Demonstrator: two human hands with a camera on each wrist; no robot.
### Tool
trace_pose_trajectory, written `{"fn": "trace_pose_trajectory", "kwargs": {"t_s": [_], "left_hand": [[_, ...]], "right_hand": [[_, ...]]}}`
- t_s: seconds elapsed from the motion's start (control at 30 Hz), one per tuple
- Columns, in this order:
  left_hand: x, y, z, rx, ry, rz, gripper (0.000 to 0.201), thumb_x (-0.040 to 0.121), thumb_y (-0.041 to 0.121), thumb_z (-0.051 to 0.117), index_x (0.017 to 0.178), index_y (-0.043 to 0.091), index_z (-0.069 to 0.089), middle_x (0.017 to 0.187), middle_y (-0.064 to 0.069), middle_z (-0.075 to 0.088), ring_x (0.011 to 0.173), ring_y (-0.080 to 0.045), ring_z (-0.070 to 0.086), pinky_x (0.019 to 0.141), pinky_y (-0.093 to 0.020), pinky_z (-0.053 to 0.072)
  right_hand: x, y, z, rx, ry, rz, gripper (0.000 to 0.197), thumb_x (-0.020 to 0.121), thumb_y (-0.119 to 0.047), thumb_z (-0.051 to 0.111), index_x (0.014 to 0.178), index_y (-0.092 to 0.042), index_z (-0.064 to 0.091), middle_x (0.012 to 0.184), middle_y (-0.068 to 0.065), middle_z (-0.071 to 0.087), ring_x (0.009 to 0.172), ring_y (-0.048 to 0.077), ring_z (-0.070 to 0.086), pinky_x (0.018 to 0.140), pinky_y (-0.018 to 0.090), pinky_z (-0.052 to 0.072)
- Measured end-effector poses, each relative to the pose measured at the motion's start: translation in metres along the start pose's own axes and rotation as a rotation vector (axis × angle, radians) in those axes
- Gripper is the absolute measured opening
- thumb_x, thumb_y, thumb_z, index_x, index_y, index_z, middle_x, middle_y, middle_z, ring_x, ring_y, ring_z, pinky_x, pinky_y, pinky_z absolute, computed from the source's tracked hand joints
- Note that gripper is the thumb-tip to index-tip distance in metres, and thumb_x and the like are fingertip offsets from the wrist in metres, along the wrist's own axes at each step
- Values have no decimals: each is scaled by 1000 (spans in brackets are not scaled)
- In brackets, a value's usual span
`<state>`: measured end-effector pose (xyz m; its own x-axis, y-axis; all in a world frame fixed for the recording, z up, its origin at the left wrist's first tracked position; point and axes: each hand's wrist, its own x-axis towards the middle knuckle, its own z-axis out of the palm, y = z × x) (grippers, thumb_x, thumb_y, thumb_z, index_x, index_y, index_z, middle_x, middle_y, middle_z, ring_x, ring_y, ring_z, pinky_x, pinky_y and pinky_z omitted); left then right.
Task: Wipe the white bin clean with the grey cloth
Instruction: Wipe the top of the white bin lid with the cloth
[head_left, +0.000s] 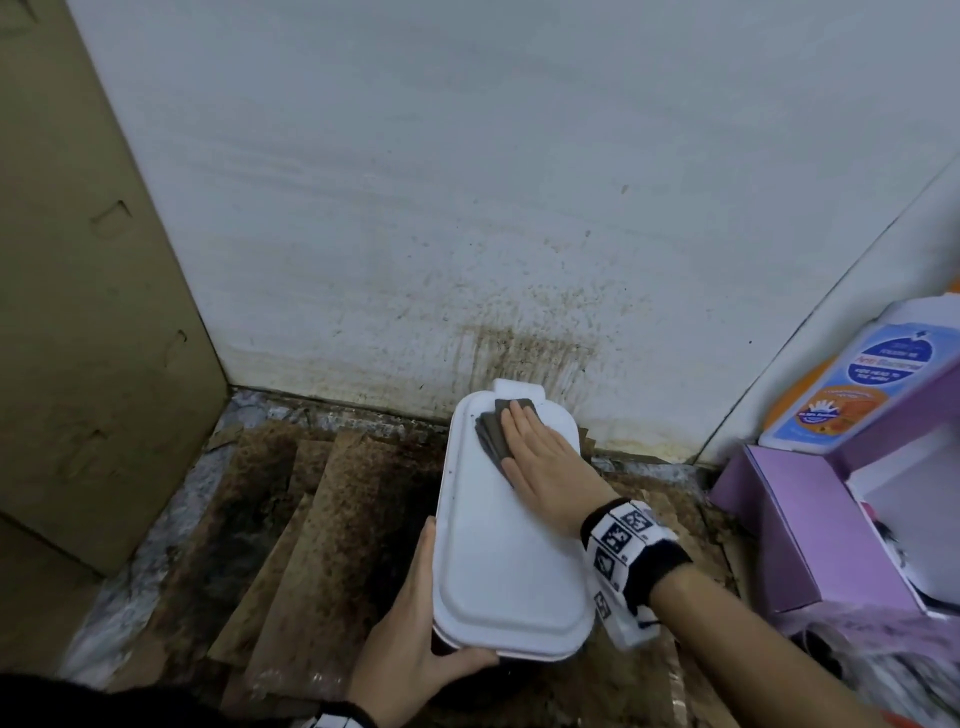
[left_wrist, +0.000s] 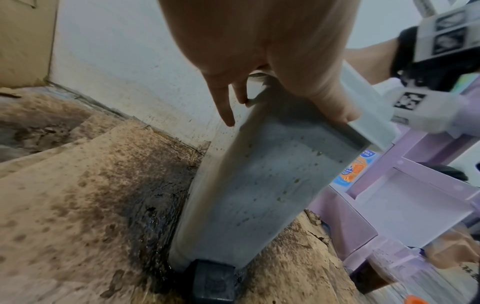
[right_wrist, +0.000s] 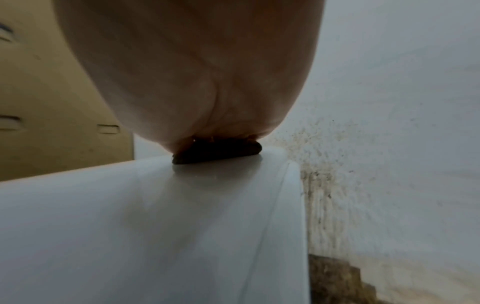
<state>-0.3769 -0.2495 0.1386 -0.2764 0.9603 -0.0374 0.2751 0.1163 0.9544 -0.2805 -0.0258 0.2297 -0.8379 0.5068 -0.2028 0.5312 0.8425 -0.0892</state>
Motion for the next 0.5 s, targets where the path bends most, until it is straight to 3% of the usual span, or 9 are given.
{"fn": "trace_pose_trajectory", "kwargs": {"t_s": [0.17, 0.27, 0.37, 0.5], "left_hand": [[-3, -7, 2, 61, 15, -104, 136, 60, 80, 77, 149, 52, -22, 146, 55, -7, 143, 19, 9, 115, -21, 32], [-2, -6, 1, 77, 8, -103, 136, 61, 80, 76, 150, 50, -22, 150, 52, -6, 145, 16, 10, 117, -26, 33], [-3, -4, 0, 64, -6, -113, 134, 62, 79, 76, 152, 49, -19, 157, 42, -3, 148, 10, 10, 119, -34, 32], [-3, -7, 2, 82, 3, -131, 135, 59, 80, 77, 149, 53, -21, 156, 44, -4, 147, 13, 10, 119, -33, 31]], "right_hand": [[54, 34, -13, 13, -11, 73, 61, 108, -38, 16, 157, -10, -6, 166, 7, -9, 153, 20, -6, 121, 32, 0], [68, 38, -15, 52, 9, 103, 60, 108, -38, 18, 158, -10, -3, 166, 7, -5, 154, 20, -3, 122, 35, 3], [57, 35, -9, 37, 26, 90, 60, 108, -37, 18, 157, -9, -3, 166, 8, -5, 154, 21, -5, 123, 35, 1], [3, 14, 3, 25, 55, 36, 59, 108, -37, 16, 157, -10, -5, 165, 5, -9, 153, 19, -10, 124, 32, -3]]}}
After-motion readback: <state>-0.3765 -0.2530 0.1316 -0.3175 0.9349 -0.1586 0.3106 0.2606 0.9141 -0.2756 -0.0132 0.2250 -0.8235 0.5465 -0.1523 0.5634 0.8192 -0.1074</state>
